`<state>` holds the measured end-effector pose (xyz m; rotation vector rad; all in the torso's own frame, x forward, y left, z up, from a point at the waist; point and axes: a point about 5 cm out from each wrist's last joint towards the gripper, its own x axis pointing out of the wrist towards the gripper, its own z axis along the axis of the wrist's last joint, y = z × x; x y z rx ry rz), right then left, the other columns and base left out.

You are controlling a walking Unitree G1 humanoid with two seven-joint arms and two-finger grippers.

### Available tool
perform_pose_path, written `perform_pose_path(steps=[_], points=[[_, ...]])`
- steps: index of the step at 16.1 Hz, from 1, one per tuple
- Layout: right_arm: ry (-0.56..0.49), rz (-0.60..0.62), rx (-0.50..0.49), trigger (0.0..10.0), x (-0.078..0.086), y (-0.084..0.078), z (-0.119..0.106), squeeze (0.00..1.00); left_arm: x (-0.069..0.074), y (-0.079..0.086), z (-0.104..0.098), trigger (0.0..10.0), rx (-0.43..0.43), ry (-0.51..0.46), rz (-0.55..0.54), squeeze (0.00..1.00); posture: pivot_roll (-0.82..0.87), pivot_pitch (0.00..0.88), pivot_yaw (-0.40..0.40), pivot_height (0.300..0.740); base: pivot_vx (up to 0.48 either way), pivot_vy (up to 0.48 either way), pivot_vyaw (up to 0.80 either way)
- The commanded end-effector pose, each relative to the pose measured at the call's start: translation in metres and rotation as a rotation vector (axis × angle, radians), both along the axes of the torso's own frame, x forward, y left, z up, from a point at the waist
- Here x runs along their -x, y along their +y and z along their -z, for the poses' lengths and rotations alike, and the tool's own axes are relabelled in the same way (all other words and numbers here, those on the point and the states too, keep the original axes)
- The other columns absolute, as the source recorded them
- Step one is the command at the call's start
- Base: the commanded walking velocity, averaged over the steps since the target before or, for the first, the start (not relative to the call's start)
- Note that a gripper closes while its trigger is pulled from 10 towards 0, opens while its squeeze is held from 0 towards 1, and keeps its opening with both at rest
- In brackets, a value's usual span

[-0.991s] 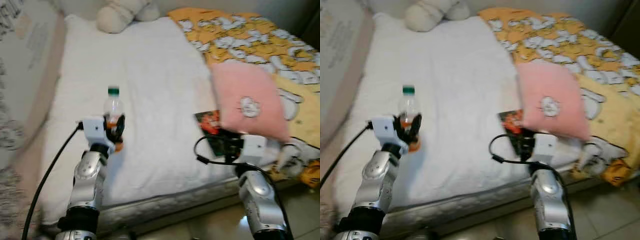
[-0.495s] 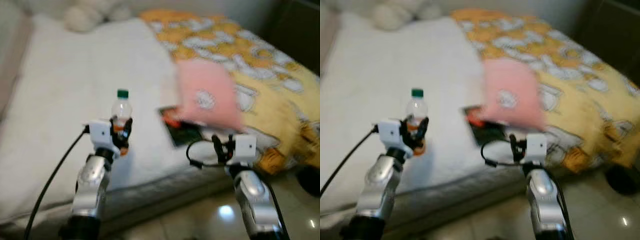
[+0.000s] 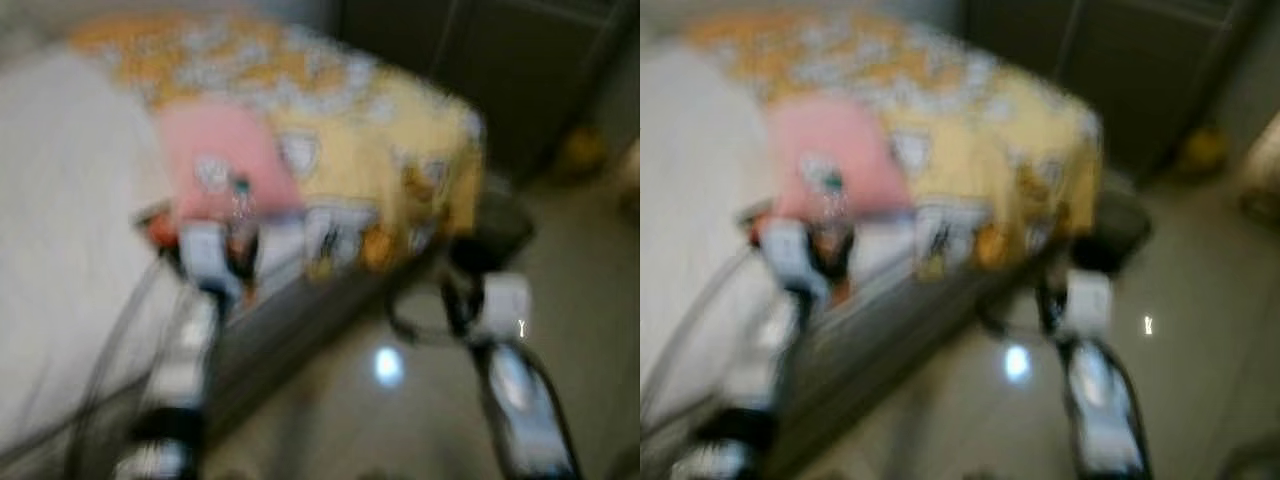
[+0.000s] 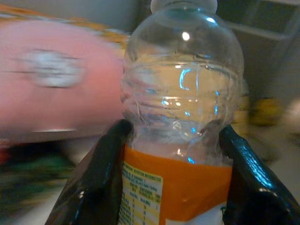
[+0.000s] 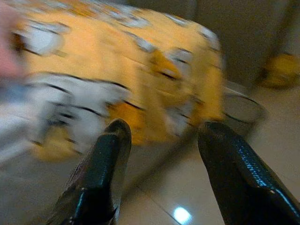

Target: Clean up the room

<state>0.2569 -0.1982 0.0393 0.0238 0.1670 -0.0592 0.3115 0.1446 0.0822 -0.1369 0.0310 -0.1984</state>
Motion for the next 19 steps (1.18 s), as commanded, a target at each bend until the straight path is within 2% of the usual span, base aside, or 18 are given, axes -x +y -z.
perform_pose_path(steps=[1,4,9,10,11,12,13,14,17,19], points=[[-0.024,-0.007,-0.011,10.0,-0.004,0.005,-0.003,0.00,-0.002,0.000,-0.003,10.0,-0.020,-0.022,0.015,0.00,0.08,0.000,-0.027,0.740,0.349,-0.326,0.00],[-0.025,-0.033,-0.027,10.0,-0.010,0.014,-0.004,0.00,0.000,-0.018,-0.001,10.0,-0.045,-0.033,0.113,0.00,0.07,0.000,-0.024,0.740,0.356,-0.317,0.00],[-0.036,-0.058,-0.025,10.0,-0.012,0.020,-0.006,0.00,-0.002,-0.025,-0.002,10.0,-0.070,-0.043,0.174,0.00,0.06,0.000,-0.019,0.740,0.376,-0.293,0.00],[-0.033,-0.058,-0.025,10.0,-0.011,0.020,-0.005,0.00,-0.002,-0.029,-0.002,10.0,-0.128,-0.054,0.199,0.00,0.06,0.000,-0.017,0.740,0.469,0.000,0.00],[-0.031,-0.057,-0.028,10.0,-0.011,0.020,-0.004,0.00,-0.003,-0.033,0.003,10.0,-0.246,-0.035,0.194,0.00,0.06,0.000,-0.015,0.740,0.000,0.000,0.00],[-0.031,-0.057,-0.030,10.0,-0.011,0.020,-0.004,0.00,-0.001,-0.035,0.000,10.0,-0.161,-0.044,0.226,0.00,0.06,0.000,-0.015,0.740,0.000,0.000,0.00],[-0.033,-0.058,-0.032,10.0,-0.011,0.020,-0.005,0.00,0.000,-0.035,-0.001,10.0,-0.142,-0.039,0.237,0.00,0.06,0.000,-0.013,0.740,0.480,0.000,0.00],[-0.039,-0.065,-0.030,10.0,-0.010,0.022,-0.006,0.00,-0.001,-0.033,-0.003,10.0,-0.085,-0.046,0.228,0.00,0.06,0.000,-0.012,0.740,0.480,0.000,0.00],[-0.031,-0.080,-0.008,10.0,-0.011,0.025,-0.005,0.00,-0.002,-0.041,-0.006,10.0,-0.080,-0.067,0.250,0.00,0.06,0.000,-0.012,0.740,0.480,0.000,0.00],[-0.023,-0.066,-0.005,10.0,-0.013,0.020,-0.004,0.00,-0.005,-0.039,-0.003,10.0,-0.064,-0.046,0.232,0.00,0.05,0.000,-0.012,0.740,0.480,0.000,-0.80]])
